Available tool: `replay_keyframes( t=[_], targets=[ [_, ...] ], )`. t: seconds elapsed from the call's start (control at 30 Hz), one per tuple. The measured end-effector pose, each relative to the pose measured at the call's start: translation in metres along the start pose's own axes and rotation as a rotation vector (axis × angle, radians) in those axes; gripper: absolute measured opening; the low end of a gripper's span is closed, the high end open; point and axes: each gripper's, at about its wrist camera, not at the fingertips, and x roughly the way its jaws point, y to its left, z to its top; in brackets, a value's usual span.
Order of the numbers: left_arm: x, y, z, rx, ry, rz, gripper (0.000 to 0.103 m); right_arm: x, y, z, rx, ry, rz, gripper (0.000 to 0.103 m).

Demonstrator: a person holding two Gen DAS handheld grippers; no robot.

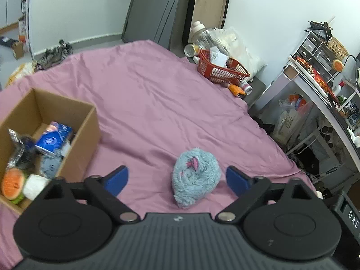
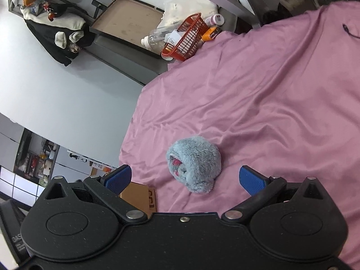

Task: Organize soft objects
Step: 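Move both tools toward the grey fluffy plush on the bed, then close the left tool on the grey plush while the right tool grips it too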

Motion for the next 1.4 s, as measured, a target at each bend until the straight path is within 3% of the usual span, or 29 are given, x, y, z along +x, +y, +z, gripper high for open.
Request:
replay_keyframes(
  t=[0.1,0.2,0.37,0.6,0.87,0.93,1.1,1.27,1.4],
  targets=[
    [0.014,0.004,0.000,-0.020,0.027,-0.018,0.067,0.011,-0.001,0.002,0.006,0.005,-0.015,0.103],
    [0.030,0.009,0.001,-0.043,0.060,-0.030,0.057,0.023,-0.001,0.002,0.011,0.017,-0.028,0.101],
    [0.055,0.018,0.004,-0.082,0.096,-0.044,0.045,0.041,-0.007,0.003,0.048,0.036,-0.047,0.078],
    [0.088,0.020,0.007,-0.112,0.140,-0.082,0.035,0.067,-0.016,0.003,0.097,0.065,-0.061,0.060],
    [0.117,0.022,0.006,-0.123,0.176,-0.093,0.033,0.092,-0.014,-0.001,0.093,0.117,-0.075,0.059],
    [0.123,0.025,0.006,-0.140,0.190,-0.104,0.025,0.096,-0.015,-0.001,0.097,0.119,-0.078,0.059],
    [0.123,0.023,0.006,-0.139,0.183,-0.120,0.015,0.102,-0.020,-0.002,0.115,0.118,-0.079,0.048],
    [0.113,0.018,0.007,-0.127,0.180,-0.140,0.013,0.097,-0.018,-0.003,0.106,0.110,-0.068,0.031],
    [0.098,0.012,0.006,-0.100,0.151,-0.139,0.012,0.087,-0.011,-0.004,0.087,0.109,-0.039,0.026]
  ],
)
